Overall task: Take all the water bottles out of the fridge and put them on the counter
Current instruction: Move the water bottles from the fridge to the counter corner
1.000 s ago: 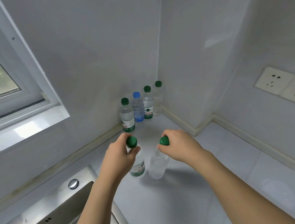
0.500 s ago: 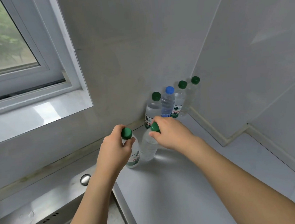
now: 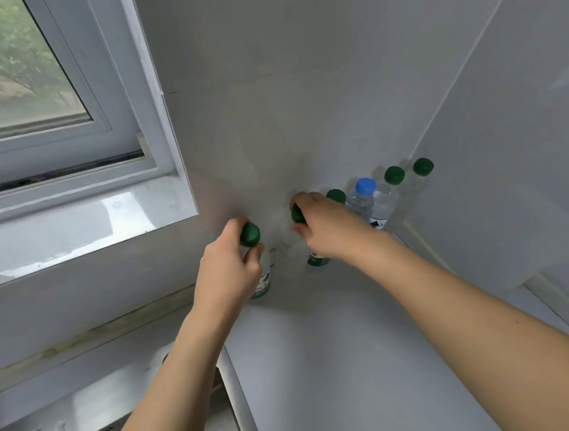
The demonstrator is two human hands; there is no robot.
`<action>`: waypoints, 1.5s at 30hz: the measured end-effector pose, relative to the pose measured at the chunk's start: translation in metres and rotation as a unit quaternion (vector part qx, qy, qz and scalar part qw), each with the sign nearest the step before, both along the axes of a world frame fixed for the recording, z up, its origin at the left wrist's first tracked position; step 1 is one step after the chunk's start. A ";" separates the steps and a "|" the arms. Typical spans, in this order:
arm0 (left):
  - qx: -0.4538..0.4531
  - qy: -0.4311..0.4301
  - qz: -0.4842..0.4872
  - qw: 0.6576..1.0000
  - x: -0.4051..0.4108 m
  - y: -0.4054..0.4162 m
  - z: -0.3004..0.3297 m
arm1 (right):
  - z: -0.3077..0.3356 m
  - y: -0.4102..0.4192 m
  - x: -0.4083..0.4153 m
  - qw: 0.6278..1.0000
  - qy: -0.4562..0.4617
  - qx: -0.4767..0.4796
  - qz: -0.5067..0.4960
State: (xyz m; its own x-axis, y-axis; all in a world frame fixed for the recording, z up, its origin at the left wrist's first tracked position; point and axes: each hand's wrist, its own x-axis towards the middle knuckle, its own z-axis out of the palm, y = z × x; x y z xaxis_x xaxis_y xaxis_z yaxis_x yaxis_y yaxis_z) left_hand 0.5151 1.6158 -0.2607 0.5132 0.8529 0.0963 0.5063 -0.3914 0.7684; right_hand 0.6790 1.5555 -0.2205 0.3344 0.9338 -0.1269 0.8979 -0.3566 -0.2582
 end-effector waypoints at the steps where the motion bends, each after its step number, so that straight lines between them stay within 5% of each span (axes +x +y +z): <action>1: 0.002 0.004 -0.001 1.000 0.003 0.001 0.000 | -0.001 0.002 0.000 1.000 0.000 0.004 0.003; 21: -0.022 0.000 0.010 1.000 0.006 -0.001 -0.004 | -0.025 -0.019 -0.010 0.988 0.088 0.119 -0.038; 45: -0.099 0.000 0.026 0.995 0.017 -0.014 0.003 | -0.008 -0.102 -0.043 0.984 0.077 0.029 -0.160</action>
State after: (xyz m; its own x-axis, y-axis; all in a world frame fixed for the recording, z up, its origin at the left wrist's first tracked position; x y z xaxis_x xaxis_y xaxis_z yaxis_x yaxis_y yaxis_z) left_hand 0.5320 1.6016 -0.2578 0.4681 0.8804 -0.0765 0.5218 -0.2055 0.8279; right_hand 0.6365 1.4538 -0.2288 0.5931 0.7915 -0.1479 0.6912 -0.5947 -0.4106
